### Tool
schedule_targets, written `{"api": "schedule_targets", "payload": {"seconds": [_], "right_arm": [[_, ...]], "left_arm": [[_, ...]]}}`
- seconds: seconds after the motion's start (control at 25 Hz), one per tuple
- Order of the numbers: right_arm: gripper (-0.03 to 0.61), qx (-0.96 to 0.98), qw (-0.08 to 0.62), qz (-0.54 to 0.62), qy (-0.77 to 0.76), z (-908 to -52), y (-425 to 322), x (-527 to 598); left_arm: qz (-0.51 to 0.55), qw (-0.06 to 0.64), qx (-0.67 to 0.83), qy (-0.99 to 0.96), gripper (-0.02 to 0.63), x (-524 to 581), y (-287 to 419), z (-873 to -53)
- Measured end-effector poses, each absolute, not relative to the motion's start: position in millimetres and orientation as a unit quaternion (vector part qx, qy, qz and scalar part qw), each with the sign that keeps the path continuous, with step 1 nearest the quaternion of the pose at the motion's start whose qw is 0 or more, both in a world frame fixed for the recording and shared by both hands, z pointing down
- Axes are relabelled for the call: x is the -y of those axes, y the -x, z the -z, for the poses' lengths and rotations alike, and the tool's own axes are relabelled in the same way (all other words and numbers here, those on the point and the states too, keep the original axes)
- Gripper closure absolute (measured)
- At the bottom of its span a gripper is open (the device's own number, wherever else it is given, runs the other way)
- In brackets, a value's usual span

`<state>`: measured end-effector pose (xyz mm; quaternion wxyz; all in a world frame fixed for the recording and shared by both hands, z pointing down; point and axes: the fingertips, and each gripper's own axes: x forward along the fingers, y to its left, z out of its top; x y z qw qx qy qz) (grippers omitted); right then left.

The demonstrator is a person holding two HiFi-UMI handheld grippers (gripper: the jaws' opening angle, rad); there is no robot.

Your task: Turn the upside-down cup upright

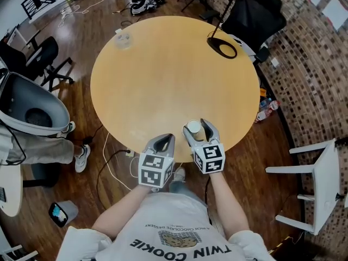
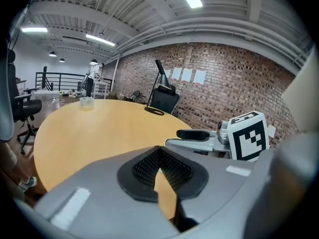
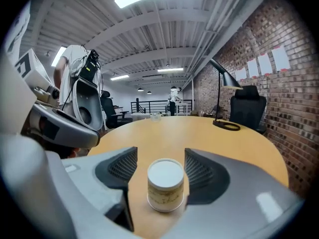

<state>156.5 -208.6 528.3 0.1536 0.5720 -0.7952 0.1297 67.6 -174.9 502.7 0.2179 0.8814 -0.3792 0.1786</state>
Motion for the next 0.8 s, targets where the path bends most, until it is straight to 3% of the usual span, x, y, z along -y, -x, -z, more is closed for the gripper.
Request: {"api": "schedule_targets", "payload": {"seconds": [0.36,0.8], "right_arm": [[0.288,0.763,0.148,-0.130,-0.616,-491.7,-121.6,165.9],[0.469,0.730,0.119,-0.163,-0.653,-494.1,-93.5,81.4]], "left_arm": [[-0.173,0.211,0.340,-0.900,0.611,143.8,-32.8,-495.4],[-0.180,0.207,0.292,-0.916,0.611,87.3,-22.5,-502.0]]}}
